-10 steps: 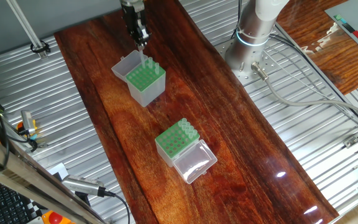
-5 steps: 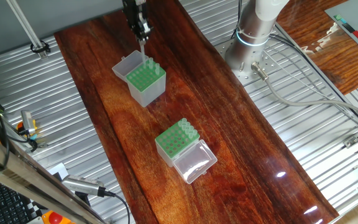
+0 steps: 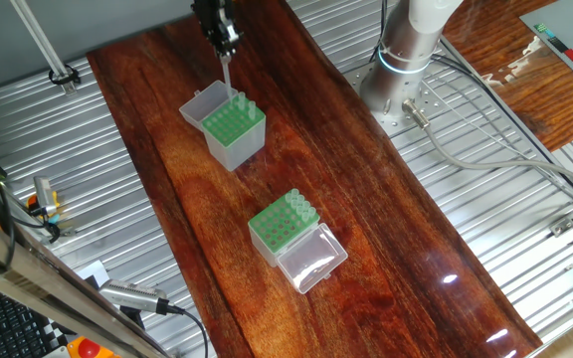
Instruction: Transfer all large pipette tips from one holder to another
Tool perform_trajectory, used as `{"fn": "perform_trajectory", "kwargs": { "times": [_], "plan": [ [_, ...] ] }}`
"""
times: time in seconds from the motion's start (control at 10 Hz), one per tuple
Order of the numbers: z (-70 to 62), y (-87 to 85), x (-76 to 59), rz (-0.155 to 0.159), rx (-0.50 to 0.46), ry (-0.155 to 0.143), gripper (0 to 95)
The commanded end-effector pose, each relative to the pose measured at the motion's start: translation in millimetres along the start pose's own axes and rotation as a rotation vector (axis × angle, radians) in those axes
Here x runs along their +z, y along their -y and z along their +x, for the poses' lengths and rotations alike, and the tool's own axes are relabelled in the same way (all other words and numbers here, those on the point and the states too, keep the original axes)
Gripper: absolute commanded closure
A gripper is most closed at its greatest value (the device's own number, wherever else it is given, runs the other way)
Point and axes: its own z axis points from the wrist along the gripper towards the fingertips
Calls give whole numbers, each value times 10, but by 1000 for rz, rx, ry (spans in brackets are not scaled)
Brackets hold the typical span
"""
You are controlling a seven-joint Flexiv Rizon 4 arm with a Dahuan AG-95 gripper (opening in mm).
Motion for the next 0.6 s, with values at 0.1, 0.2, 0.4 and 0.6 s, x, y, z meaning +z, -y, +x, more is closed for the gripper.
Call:
{"fn": "perform_trajectory", "kwargs": {
  "times": [0.1, 0.2, 0.4, 0.6],
  "plan": [
    [16, 2, 7, 15, -27, 6, 950],
    [16, 2, 7, 20, -54, 4, 950],
    [16, 2, 7, 18, -110, -1, 950],
    [16, 2, 7, 13, -113, -1, 950]
  ]
}}
